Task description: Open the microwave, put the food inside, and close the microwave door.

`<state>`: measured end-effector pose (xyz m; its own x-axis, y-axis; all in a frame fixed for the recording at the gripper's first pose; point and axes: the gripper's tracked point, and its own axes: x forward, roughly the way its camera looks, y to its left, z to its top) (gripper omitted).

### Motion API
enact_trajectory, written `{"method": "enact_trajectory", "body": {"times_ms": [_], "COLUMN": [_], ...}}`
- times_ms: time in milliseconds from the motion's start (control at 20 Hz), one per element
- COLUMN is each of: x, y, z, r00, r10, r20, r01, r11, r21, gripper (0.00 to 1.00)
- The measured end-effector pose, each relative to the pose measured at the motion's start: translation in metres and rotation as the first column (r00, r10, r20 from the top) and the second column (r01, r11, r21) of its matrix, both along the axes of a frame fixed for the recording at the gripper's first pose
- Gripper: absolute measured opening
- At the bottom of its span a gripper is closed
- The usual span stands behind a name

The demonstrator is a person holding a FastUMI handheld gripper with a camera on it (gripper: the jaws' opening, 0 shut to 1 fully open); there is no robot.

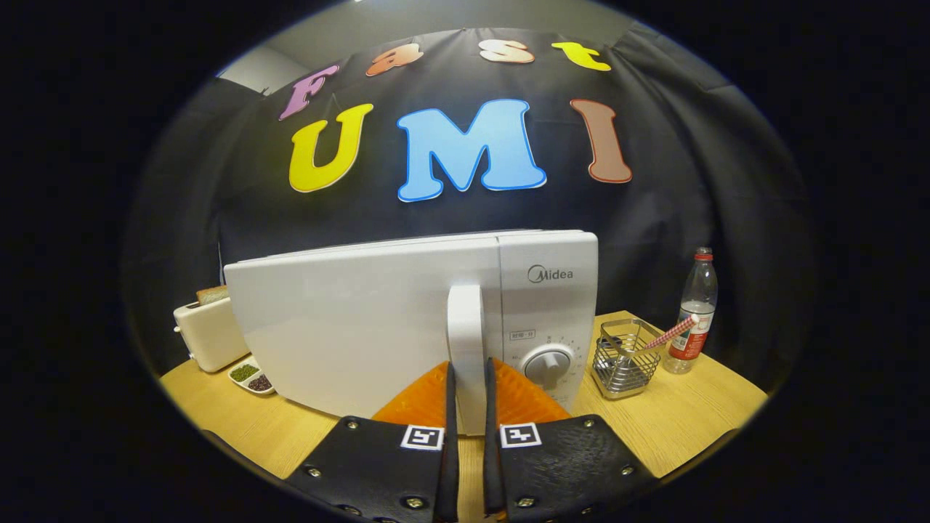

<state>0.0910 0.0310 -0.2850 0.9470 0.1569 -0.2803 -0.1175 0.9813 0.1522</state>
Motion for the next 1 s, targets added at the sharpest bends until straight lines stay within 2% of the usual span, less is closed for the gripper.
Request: {"method": "enact_trajectory", "body": {"times_ms": [50,150,200,450,600,650,750,800,850,900,950,1000], "x": [-0.009,-0.023,-0.024,-0.008,0.006,0.011,0.023,0.028,0.035,0.04,0.046,0.037], "y": [0.015,0.014,0.013,-0.014,-0.018,-0.018,-0.018,-0.014,-0.009,-0.014,-0.015,-0.016], "z": [0.002,0.021,0.026,0.005,0.0,0.001,-0.005,-0.009,-0.013,-0.016,-0.02,-0.015], "r00": [0.999,0.993,0.992,0.995,0.995,0.994,0.993,0.995,0.997,0.995,0.994,0.993], "r10": [0.035,0.035,0.031,-0.078,-0.081,-0.086,-0.101,-0.091,-0.076,-0.099,-0.11,-0.116], "r20": [0.013,0.114,0.126,0.055,0.058,0.067,0.054,0.037,0.027,0.02,0.02,0.02], "r01": [-0.034,-0.021,-0.013,0.086,0.09,0.096,0.106,0.095,0.078,0.101,0.112,0.117], "r11": [0.999,0.992,0.989,0.984,0.981,0.984,0.988,0.99,0.992,0.987,0.985,0.985], "r21": [-0.031,-0.127,-0.149,-0.159,-0.17,-0.152,-0.111,-0.102,-0.098,-0.128,-0.132,-0.129], "gripper": [0.01,0.01,0.01,0.01,0.02,0.15,0.57,0.58,0.58,0.58,0.34,0.25]}}
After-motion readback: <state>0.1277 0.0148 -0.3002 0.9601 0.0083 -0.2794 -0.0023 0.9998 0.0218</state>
